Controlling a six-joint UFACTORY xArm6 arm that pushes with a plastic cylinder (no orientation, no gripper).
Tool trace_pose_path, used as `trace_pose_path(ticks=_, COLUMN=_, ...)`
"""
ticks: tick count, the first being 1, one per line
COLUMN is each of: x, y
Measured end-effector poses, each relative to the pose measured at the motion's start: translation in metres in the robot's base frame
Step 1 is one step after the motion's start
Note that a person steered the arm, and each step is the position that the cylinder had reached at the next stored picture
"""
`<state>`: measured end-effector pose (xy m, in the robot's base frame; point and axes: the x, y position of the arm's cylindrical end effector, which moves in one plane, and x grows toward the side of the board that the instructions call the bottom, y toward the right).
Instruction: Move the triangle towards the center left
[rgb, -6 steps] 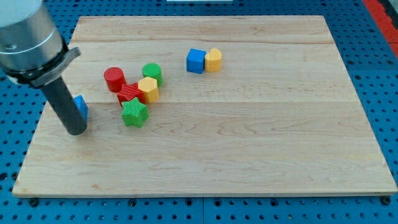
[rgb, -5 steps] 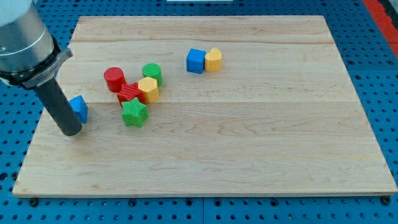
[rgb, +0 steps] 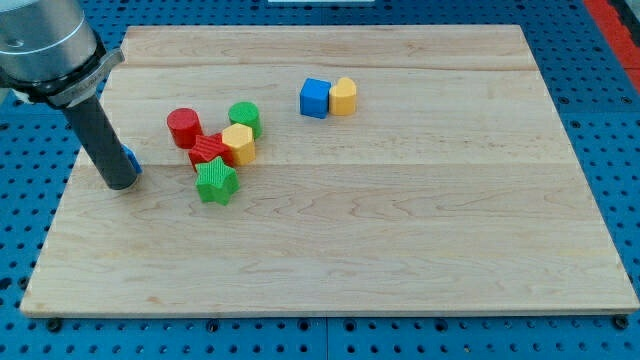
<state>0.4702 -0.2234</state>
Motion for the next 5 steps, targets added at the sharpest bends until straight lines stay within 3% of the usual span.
trace_pose_path(ticks=5, x=-0.015, y=-0.012)
